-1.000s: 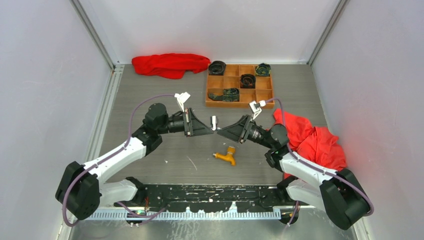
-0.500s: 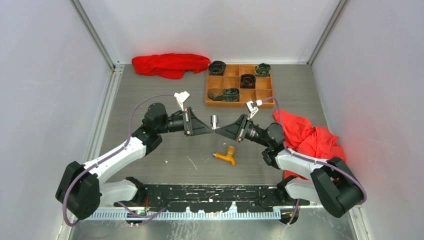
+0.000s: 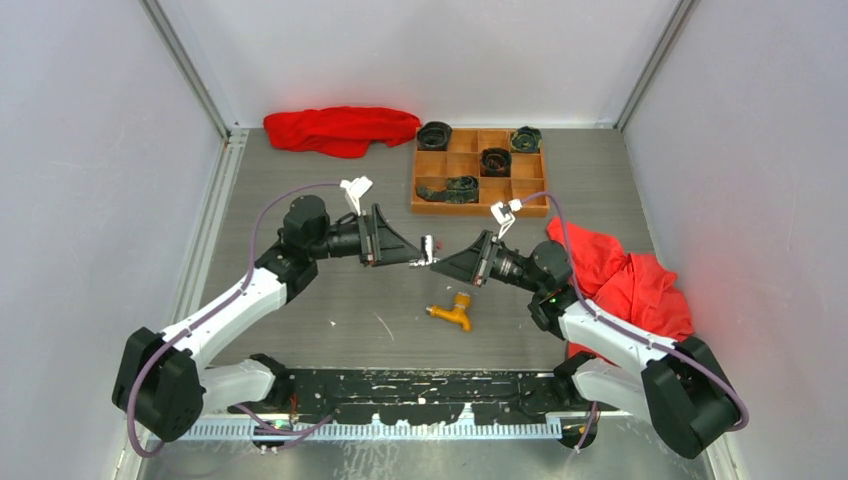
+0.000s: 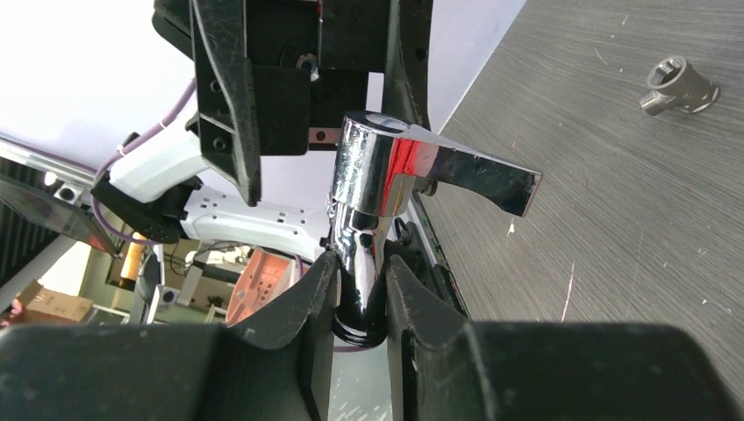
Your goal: Install the water faucets
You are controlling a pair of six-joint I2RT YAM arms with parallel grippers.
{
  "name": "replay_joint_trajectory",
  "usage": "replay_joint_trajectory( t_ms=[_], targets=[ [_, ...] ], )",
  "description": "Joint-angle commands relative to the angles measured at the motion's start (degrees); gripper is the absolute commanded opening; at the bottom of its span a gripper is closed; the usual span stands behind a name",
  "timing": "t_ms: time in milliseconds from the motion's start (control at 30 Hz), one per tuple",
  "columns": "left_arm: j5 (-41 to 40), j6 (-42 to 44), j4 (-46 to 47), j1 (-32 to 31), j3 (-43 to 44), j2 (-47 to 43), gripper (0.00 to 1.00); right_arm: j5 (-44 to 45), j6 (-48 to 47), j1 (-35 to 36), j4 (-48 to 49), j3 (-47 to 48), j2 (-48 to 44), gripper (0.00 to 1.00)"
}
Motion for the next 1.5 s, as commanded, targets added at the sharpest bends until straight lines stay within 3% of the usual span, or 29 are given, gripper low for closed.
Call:
replay_joint_trajectory(
  t_ms=[0, 200, 367, 600, 667, 767, 833, 900, 933, 1000, 1033, 1100, 1233, 1467],
  targets=[
    [2.6, -0.6, 2.6, 0.1, 1.8, 0.0, 0.77, -3.4, -2.0, 0.3, 1.8, 2.7, -0.9, 0.01],
    [3.9, -3.4, 6.6, -0.5, 3.7, 3.6, 0.73, -5.9, -3.9, 0.9, 0.7, 4.2, 0.0, 0.01],
    [3.9, -3.0, 6.6, -1.8, 4.9, 5.3, 0.56, -5.4, -6.6, 2.0, -3.9, 5.5, -0.3, 0.01],
    [3.1, -2.9, 6.5, -2.1, 4.9, 5.7, 0.5, -5.5, -7.4, 2.5, -4.7, 5.9, 0.9, 0.01],
    [2.5, -2.9, 6.4, -2.1, 4.8, 5.7, 0.37, -5.5, -7.5, 2.6, -4.9, 6.2, 1.3, 0.01],
    [2.2, -3.1, 6.3, -2.1, 5.0, 5.8, 0.09, -5.6, -7.5, 2.6, -5.1, 6.3, 1.7, 0.01],
    [2.4, -3.1, 6.3, -2.1, 5.3, 6.0, 0.0, -5.7, -7.8, 2.6, -5.7, 6.6, 1.8, 0.01],
    [2.5, -3.2, 6.5, -2.1, 5.6, 5.8, 0.0, -6.3, -7.7, 2.6, -5.9, 6.7, 2.3, 0.03],
    [2.5, -3.1, 6.5, -2.1, 5.7, 5.7, 0.0, -6.6, -7.3, 2.6, -5.8, 6.8, 2.5, 0.11],
    [2.4, -3.1, 6.5, -2.1, 5.7, 5.6, 0.0, -6.4, -6.2, 2.6, -4.7, 6.7, 2.6, 0.41],
    [2.3, -3.2, 6.5, -2.1, 5.7, 5.7, 0.0, -6.2, -5.7, 2.7, -4.1, 6.6, 2.5, 0.5],
    [2.2, -3.5, 7.0, -2.2, 5.4, 5.9, 0.0, -5.2, -5.5, 2.7, -3.7, 6.9, 2.2, 0.6],
    [1.9, -4.6, 9.0, -2.2, 4.7, 6.1, 0.0, -4.2, -5.4, 3.1, -2.6, 7.8, 3.7, 0.62],
    [3.0, -5.1, 10.0, -2.5, 5.2, 8.6, 0.0, -3.9, -3.9, 3.4, 0.6, 8.4, 6.3, 0.55]
  ],
)
